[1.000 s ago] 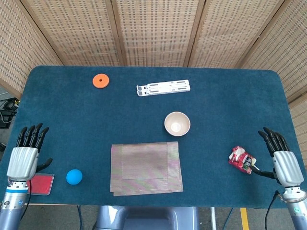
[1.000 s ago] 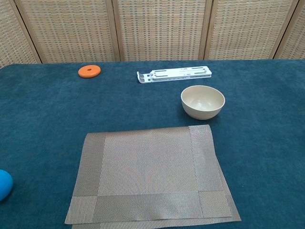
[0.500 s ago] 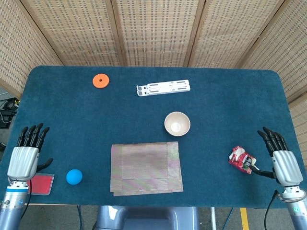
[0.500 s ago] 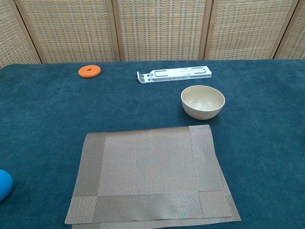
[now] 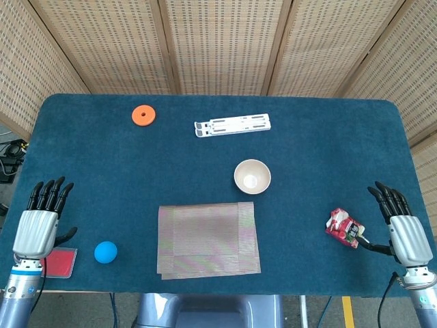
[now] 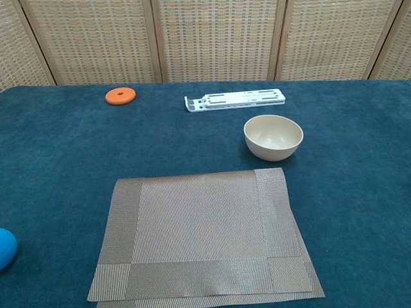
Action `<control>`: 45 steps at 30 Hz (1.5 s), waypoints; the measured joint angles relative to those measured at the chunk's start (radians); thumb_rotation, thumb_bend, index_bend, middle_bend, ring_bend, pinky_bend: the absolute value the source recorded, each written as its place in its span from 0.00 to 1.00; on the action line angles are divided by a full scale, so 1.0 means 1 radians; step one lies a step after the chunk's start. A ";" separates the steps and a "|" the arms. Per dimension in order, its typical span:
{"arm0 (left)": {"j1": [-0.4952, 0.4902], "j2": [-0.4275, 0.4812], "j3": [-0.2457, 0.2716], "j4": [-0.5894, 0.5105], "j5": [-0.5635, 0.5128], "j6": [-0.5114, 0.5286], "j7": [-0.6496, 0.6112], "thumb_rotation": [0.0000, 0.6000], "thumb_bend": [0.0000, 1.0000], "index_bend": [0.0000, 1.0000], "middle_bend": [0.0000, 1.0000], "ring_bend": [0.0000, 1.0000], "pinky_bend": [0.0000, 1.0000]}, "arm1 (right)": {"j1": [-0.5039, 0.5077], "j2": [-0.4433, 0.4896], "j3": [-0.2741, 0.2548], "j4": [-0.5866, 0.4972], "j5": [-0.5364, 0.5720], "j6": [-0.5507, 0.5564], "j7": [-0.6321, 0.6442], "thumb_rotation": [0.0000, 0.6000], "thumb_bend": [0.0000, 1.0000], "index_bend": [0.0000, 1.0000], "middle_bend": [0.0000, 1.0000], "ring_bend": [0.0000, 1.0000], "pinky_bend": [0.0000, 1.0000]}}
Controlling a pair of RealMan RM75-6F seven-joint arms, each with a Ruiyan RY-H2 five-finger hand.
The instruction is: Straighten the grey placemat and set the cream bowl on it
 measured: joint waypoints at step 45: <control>-0.120 -0.152 0.157 -0.016 0.231 -0.236 0.120 1.00 0.22 0.54 0.00 0.00 0.00 | -0.001 0.010 0.005 0.009 0.007 0.002 0.050 1.00 0.15 0.01 0.00 0.00 0.00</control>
